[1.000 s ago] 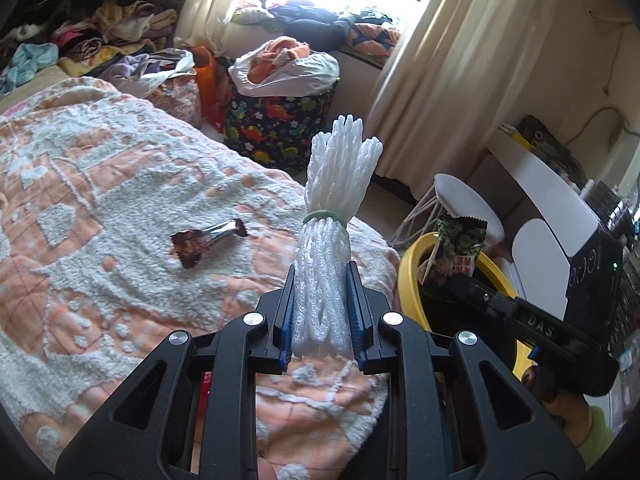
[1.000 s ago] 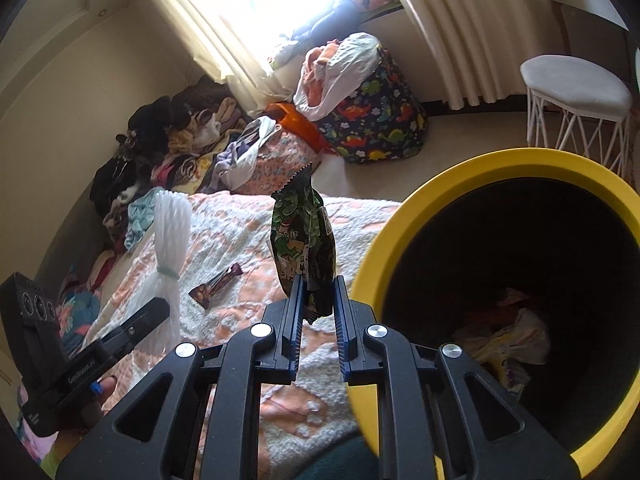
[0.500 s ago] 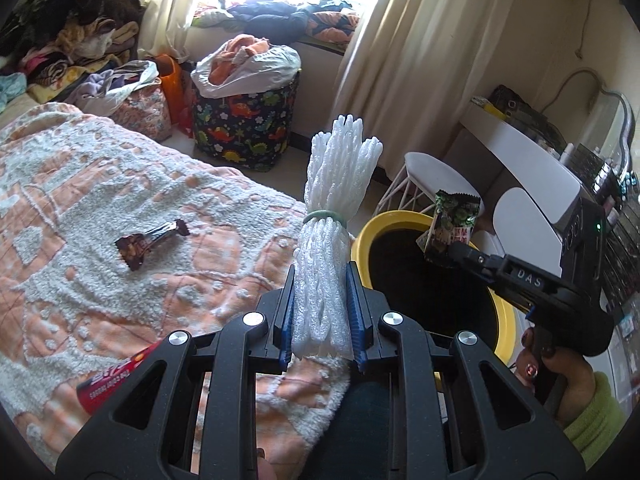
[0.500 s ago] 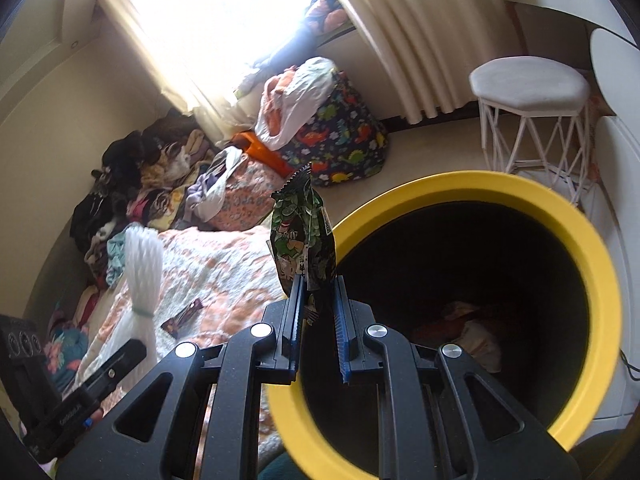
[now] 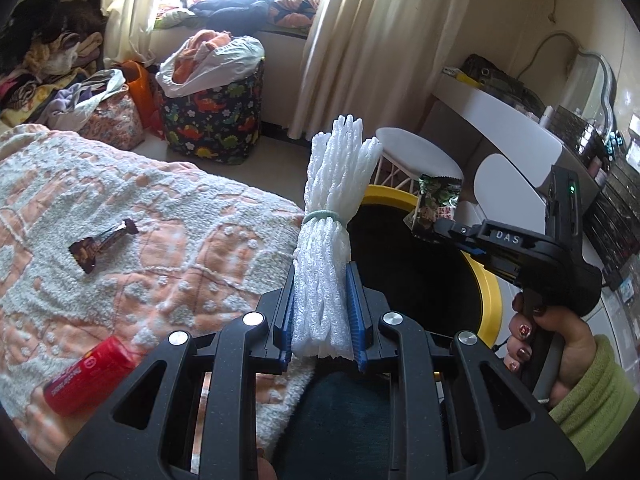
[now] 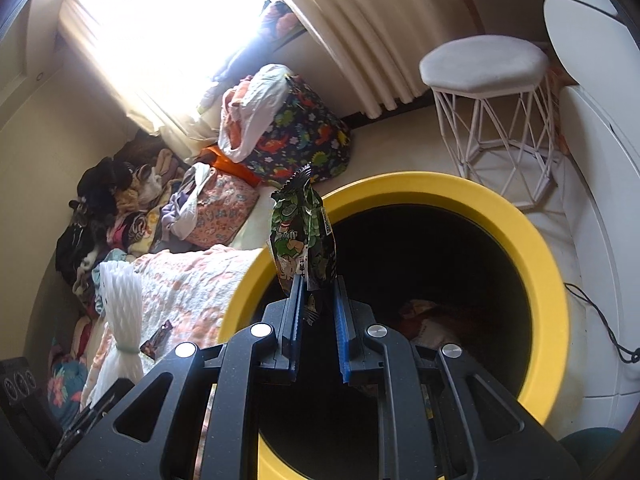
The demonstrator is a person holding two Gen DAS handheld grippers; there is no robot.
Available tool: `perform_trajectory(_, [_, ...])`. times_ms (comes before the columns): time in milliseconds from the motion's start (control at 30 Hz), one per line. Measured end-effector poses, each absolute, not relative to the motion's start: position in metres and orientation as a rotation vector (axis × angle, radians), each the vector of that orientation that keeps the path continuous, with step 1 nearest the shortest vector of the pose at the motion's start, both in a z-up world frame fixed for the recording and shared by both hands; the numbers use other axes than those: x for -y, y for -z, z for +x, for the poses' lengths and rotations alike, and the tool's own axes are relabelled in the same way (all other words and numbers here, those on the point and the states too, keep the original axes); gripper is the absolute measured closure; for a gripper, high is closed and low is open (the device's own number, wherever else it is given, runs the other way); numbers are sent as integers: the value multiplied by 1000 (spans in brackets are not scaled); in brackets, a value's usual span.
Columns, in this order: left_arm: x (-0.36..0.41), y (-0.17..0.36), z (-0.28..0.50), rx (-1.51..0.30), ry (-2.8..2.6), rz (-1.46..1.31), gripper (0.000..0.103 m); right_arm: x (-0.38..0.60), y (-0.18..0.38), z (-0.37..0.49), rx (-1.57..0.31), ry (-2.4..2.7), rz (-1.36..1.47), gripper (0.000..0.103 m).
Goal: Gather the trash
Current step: 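Carry the white bundle and green snack bag over the yellow bin, then open both grippers over the bin, dropping the bundle and green bag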
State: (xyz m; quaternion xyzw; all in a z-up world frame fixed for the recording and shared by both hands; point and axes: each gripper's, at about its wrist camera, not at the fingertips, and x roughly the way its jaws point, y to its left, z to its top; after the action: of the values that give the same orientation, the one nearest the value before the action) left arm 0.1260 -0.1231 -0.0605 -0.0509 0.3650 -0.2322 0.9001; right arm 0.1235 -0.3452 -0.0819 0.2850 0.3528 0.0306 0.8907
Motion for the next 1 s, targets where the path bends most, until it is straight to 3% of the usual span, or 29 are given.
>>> perform_trajectory(367, [164,71,133,-791,537,-32,87,361,91,122,-777,-23,624,86])
perform_trajectory(500, [179,77,137,-805,553,-5,86,369,91,121,-771,-7,646,76])
perform_trajectory(567, [183,77,138,-791,557,5,70,371,90,120,-762,2,654,70])
perform_trajectory(600, [183,76,137,-781,555,5,51,371,88,119,-756,3,654,67])
perform_trajectory(633, [181,74,136,-768,558,-6,39,371,87,119,-749,1,652,66])
perform_trajectory(733, [174,70,133,-742,559,-30,20,368,82,118,-730,1,642,61])
perform_trajectory(900, [157,63,131,-709,522,-64,11,354,72,116,-703,-27,605,49])
perform_trajectory(1000, [146,59,129,-683,490,-67,11,343,64,116,-687,-54,579,48])
